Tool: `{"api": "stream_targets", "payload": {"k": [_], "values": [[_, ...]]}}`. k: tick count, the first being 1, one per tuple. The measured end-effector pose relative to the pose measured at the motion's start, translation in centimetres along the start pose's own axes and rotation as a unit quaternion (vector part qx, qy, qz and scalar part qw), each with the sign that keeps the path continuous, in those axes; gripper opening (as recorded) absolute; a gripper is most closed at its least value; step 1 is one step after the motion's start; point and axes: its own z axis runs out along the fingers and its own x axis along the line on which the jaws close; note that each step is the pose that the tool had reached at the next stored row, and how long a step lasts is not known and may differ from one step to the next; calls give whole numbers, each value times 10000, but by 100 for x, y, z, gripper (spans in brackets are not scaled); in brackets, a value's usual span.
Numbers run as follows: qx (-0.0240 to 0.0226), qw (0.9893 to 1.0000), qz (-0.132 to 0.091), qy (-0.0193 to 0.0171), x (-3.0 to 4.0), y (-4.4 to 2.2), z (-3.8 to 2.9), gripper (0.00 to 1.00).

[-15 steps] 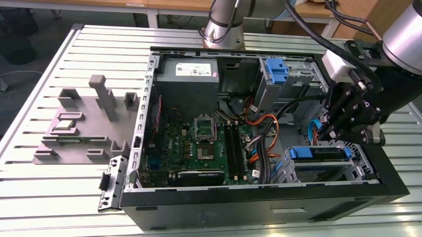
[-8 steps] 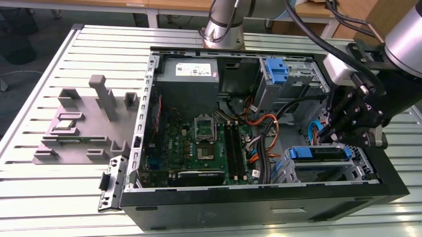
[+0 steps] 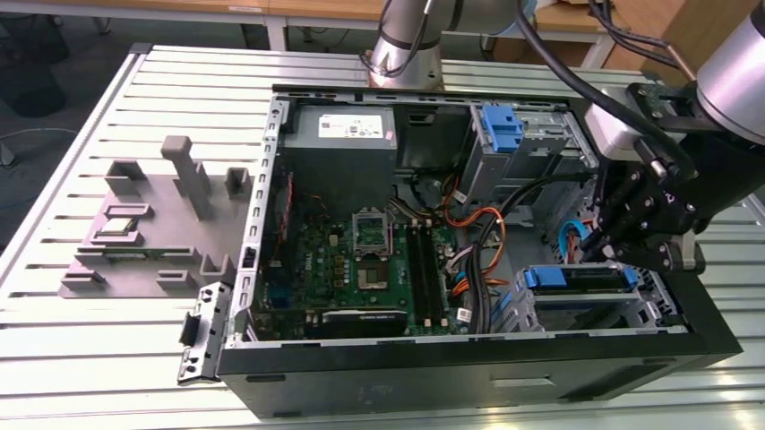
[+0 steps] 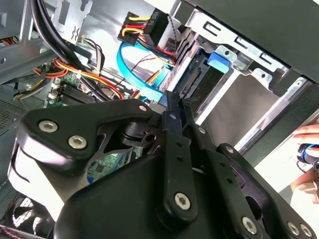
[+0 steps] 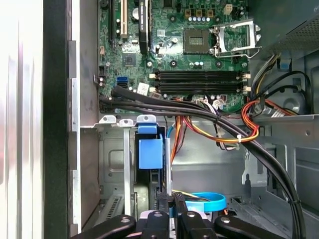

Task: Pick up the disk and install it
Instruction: 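Insert the first disk wire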

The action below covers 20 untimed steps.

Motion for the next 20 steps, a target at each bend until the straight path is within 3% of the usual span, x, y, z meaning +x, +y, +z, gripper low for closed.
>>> {"api": "stream_targets", "payload": {"k": [3, 10, 20], "values": [[59, 10000, -3, -3, 12, 4, 8, 16], [117, 9999, -6, -5, 58, 45, 15, 16], [119, 9999, -7, -4, 74, 51, 49, 16]]}}
